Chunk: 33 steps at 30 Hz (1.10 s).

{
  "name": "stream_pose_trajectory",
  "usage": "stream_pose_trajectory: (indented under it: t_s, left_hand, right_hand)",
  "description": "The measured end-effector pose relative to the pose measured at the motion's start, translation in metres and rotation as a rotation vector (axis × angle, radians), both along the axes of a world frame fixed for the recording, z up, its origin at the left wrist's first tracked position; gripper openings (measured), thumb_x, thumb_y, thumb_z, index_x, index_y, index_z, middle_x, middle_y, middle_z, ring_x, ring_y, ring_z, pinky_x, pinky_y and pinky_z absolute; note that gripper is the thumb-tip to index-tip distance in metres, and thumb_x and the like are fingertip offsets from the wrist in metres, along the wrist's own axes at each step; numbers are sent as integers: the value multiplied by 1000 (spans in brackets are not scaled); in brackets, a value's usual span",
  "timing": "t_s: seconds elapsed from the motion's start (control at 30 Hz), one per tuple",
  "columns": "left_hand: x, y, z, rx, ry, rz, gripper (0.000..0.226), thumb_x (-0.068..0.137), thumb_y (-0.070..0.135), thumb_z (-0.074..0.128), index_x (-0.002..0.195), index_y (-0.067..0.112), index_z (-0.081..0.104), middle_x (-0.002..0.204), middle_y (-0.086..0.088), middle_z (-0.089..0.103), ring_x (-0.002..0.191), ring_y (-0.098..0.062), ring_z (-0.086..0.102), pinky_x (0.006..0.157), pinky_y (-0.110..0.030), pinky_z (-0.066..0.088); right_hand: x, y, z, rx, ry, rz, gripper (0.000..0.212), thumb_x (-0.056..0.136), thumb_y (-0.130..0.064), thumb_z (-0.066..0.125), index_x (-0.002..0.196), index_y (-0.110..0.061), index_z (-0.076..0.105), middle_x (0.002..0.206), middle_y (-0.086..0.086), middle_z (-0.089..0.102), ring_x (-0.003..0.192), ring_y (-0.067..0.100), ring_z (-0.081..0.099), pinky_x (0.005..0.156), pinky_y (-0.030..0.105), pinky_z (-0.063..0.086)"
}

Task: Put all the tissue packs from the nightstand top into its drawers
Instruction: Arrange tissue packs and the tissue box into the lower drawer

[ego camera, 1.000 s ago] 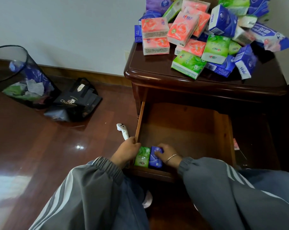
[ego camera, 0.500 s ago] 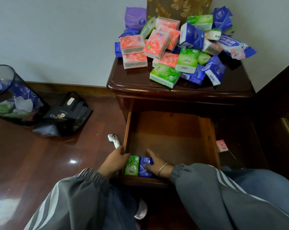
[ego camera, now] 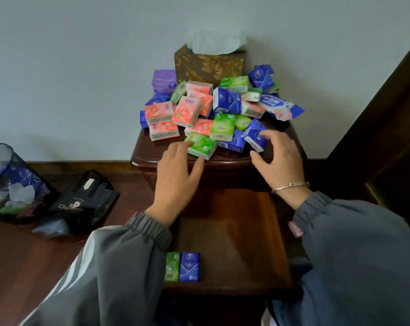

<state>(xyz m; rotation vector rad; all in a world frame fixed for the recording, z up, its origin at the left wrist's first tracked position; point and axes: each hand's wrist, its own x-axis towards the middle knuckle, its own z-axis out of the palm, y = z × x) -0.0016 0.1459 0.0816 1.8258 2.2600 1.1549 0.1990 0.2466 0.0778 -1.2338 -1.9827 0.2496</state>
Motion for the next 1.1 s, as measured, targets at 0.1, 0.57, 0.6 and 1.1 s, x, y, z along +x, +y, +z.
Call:
stream_pose_trajectory:
  t_s: [0.1, 0.57, 0.6, 1.1]
  left_hand:
    - [17, 50, 27, -36, 15, 71, 49, 92, 46, 51, 129, 15, 50, 129, -5, 54, 121, -26, 48, 97, -43, 35]
    - [45, 131, 37, -392, -50, 211, 67, 76, 30, 73, 129, 4, 41, 140, -19, 37, 130, -38, 36, 106, -46, 32]
    - [44, 131, 38, -397, -86, 189, 63, 75, 26, 73, 126, 3, 44, 139, -19, 36, 128, -38, 37, 104, -44, 35]
    - [26, 114, 45, -479, -349, 51, 16, 86, 16, 64, 91, 1, 61, 103, -21, 64, 99, -32, 58, 87, -42, 48]
  right_hand:
    - [-1, 38, 13, -199, -124, -91, 75, 76, -53, 67, 135, -15, 41, 134, 11, 48, 121, 33, 47, 97, 49, 42]
    - [2, 58, -10, -427, 55, 65, 77, 69, -37, 79, 132, -15, 41, 131, 9, 46, 119, 23, 48, 99, 41, 43]
    - [4, 57, -12, -446, 118, 77, 76, 69, -36, 80, 131, -16, 42, 131, 8, 46, 117, 21, 49, 98, 36, 44]
    - [1, 33, 7, -478, 341, 208, 68, 69, -29, 81, 128, -19, 48, 128, 2, 45, 107, 13, 59, 83, 17, 49]
